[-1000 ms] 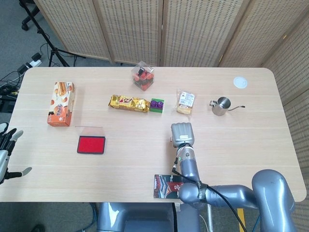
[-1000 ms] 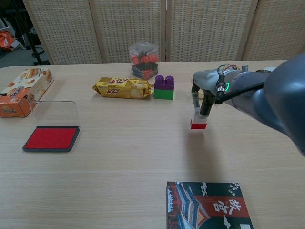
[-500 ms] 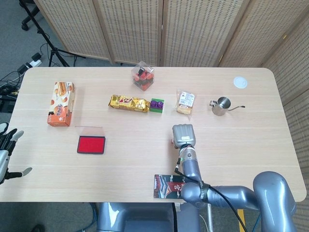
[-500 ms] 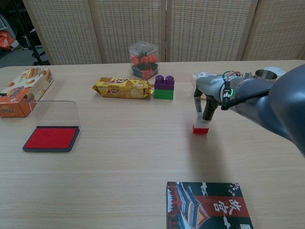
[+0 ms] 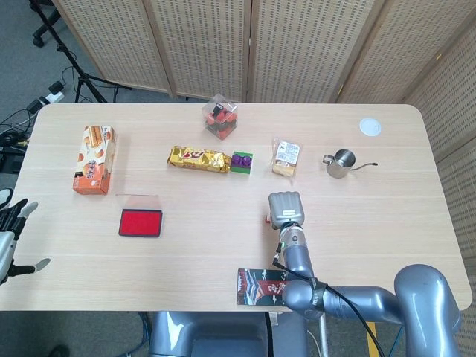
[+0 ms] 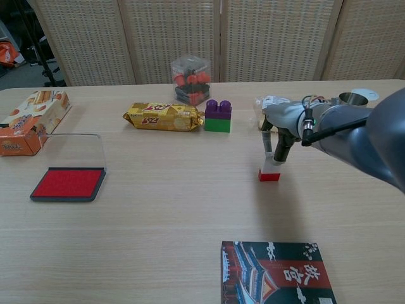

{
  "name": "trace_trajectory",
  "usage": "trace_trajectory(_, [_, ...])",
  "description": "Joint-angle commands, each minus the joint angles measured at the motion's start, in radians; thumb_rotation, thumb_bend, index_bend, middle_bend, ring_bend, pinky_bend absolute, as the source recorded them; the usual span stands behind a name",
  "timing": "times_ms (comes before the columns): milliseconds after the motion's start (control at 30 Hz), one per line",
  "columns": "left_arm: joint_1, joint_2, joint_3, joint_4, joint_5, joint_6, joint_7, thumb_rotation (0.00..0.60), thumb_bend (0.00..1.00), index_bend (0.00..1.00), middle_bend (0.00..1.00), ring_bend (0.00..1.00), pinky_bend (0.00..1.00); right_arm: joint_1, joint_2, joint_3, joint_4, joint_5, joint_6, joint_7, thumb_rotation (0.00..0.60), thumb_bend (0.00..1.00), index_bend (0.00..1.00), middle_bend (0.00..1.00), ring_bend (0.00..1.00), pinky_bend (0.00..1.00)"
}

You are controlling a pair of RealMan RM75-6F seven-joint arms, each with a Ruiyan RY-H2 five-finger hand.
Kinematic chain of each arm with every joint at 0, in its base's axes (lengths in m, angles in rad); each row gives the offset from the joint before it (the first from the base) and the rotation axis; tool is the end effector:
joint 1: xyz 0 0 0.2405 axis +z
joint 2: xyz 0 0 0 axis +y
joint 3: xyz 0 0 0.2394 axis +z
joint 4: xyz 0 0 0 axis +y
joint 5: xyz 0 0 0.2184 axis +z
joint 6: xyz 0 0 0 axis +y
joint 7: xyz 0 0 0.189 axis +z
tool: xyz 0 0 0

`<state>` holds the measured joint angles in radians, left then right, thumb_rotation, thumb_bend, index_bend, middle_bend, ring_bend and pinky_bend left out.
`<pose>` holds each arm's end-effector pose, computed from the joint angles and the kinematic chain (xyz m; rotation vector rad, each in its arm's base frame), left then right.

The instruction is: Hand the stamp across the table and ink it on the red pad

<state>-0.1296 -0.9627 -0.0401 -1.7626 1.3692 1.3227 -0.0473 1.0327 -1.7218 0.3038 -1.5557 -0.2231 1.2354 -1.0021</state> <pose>-0.3055 0.2315 0.1560 -1.3709 -1.0916 -0.8063 -0.0883 -0.3837 -0.0729 1.6726 -1.0665 0.4610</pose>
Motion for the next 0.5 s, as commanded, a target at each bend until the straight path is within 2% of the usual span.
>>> trace_trajectory(33, [0.0, 0.0, 0.0, 0.0, 0.001, 0.001, 0.0, 0.6, 0.0, 0.0, 0.0, 0.0, 0.0, -0.001, 0.003, -0.001, -0.003, 0.004, -0.003, -0.003, 0.6, 0.44, 0.45, 0.97, 1.0, 1.0])
trace_trajectory(500, [0.001, -0.003, 0.001, 0.002, 0.002, 0.005, 0.003, 0.6, 0.0, 0.0, 0.0, 0.0, 0.0, -0.006, 0.021, -0.003, -0.029, 0.006, -0.012, -0.008, 0.6, 0.44, 0.4, 0.97, 1.0, 1.0])
